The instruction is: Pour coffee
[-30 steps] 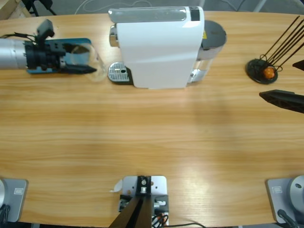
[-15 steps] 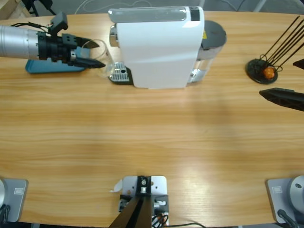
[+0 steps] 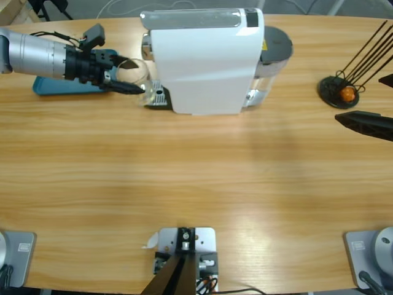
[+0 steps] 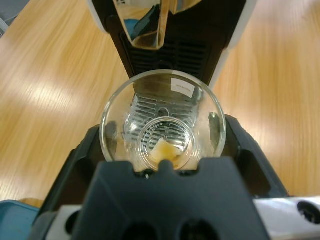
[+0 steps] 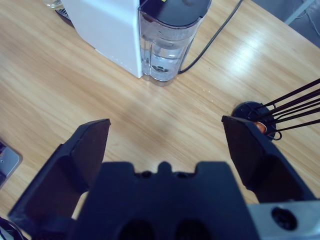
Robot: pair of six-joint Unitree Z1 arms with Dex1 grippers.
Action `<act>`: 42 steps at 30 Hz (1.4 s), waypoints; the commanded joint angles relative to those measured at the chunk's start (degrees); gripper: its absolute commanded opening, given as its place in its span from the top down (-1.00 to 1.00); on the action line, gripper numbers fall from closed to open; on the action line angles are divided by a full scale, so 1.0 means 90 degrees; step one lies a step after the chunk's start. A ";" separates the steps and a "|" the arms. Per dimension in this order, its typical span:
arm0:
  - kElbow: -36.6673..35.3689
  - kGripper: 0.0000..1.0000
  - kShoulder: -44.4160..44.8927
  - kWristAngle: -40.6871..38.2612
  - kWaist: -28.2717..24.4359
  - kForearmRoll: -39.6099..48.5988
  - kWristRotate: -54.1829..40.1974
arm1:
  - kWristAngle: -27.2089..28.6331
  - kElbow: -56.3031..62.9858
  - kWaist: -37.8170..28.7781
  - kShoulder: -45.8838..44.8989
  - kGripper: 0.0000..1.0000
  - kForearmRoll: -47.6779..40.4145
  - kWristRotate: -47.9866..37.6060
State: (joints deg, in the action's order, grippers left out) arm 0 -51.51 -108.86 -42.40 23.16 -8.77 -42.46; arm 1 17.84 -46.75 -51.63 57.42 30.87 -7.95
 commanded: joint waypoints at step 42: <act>-0.0780 -1.00 -0.0668 0.0717 0.0532 0.0476 0.0185 | 0.0041 0.0107 0.0132 0.0202 -1.00 -0.0090 0.0082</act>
State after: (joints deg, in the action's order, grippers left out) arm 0 -57.91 -111.50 -36.41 27.82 -5.11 -42.31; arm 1 17.84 -46.75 -51.33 57.89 30.11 -7.94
